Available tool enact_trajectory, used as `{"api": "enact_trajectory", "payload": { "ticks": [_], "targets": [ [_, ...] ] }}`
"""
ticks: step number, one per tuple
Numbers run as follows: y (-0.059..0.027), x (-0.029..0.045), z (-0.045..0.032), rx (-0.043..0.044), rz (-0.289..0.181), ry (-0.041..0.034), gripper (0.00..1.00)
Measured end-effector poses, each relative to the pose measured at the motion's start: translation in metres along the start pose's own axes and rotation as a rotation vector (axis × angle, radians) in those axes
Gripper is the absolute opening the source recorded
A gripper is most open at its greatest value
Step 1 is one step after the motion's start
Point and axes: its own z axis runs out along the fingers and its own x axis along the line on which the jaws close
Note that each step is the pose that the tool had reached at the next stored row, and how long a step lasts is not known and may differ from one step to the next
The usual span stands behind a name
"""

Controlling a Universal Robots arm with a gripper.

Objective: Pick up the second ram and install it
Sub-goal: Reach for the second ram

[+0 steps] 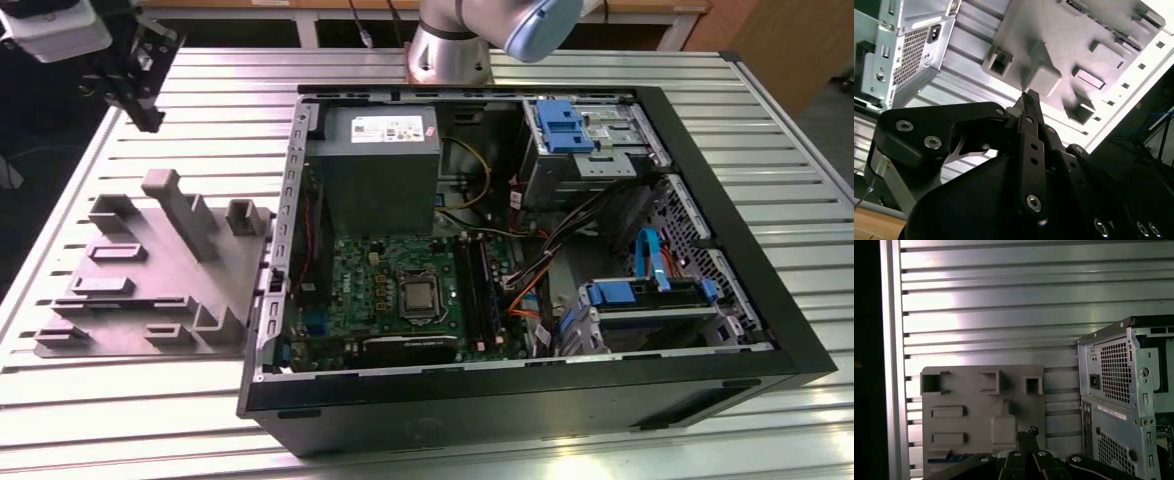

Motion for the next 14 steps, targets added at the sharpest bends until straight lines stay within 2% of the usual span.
{"api": "enact_trajectory", "payload": {
  "ticks": [14],
  "targets": [
    [-0.0204,0.0251,0.0083,0.0000,0.000,0.0000,0.10]
  ]
}}
